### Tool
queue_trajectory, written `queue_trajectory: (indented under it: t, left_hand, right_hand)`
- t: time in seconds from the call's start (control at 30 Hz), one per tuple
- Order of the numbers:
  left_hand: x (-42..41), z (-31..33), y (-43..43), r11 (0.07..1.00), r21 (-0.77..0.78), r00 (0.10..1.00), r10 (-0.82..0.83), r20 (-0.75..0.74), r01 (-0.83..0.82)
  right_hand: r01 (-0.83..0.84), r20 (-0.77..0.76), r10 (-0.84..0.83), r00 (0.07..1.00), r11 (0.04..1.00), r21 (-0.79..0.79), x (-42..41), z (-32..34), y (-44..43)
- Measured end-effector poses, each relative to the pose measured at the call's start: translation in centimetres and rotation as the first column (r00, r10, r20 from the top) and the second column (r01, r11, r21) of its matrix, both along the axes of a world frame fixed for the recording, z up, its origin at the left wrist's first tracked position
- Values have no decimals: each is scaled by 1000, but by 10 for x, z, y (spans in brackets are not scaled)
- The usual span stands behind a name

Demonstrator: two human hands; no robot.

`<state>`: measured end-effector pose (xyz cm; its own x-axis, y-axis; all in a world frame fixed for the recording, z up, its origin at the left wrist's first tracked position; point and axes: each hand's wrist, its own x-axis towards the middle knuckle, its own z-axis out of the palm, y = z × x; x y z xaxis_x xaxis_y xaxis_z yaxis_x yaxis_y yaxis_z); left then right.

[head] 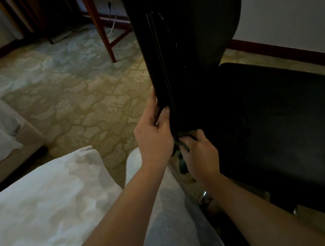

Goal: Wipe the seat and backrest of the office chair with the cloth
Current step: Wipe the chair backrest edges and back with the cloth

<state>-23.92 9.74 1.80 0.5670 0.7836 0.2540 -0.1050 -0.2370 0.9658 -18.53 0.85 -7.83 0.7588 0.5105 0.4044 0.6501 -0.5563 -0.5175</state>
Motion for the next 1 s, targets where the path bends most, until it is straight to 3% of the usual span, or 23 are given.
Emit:
queue_trajectory:
  t: [0.13,0.27,0.47,0.6,0.8,1.0]
  left_hand:
    - [-1,2,1,1000,14,1000,-14,-5,14]
    - [-2,4,-3,1000,19,1000,-9,-8,10]
    - [-4,9,-4,999,-20,999,-28,-23,27]
    - [-4,13,-5,998,-54,999,-46,-20,45]
    - [-7,29,4,962,-247,993,-122,4,119]
    - [-11,65,-2,962,-244,992,-108,71,123]
  right_hand:
    - [-161,128,150,980,983,83,6,18,-25]
    - [-185,208,136,969,955,234,15,47,-40]
    - [-141,30,138,990,944,299,25,38,-34]
    - [-84,-145,100,984,990,114,14,19,-21]
    - [-86,-82,119,990,941,329,-7,54,-35]
    - [-103,29,102,994,870,482,1,115,-38]
